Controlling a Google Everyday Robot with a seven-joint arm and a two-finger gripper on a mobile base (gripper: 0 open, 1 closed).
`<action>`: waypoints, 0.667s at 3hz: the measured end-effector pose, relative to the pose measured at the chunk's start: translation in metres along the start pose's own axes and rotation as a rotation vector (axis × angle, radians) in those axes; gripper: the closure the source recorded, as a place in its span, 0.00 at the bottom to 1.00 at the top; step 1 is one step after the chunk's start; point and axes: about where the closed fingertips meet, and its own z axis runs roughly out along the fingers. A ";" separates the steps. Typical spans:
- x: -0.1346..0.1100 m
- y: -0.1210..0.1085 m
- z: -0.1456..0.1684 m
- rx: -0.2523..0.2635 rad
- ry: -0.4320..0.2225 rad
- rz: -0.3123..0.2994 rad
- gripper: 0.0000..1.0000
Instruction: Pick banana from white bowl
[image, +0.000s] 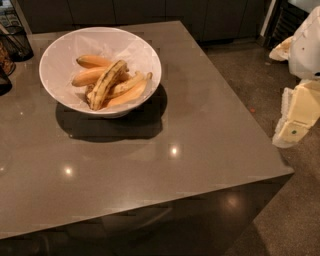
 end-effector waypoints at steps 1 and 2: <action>0.000 0.000 0.000 0.000 0.000 0.000 0.00; -0.013 -0.007 -0.002 -0.015 0.006 -0.060 0.00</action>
Offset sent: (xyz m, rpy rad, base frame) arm 0.0219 0.0263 0.0135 -0.0571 0.0499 0.1645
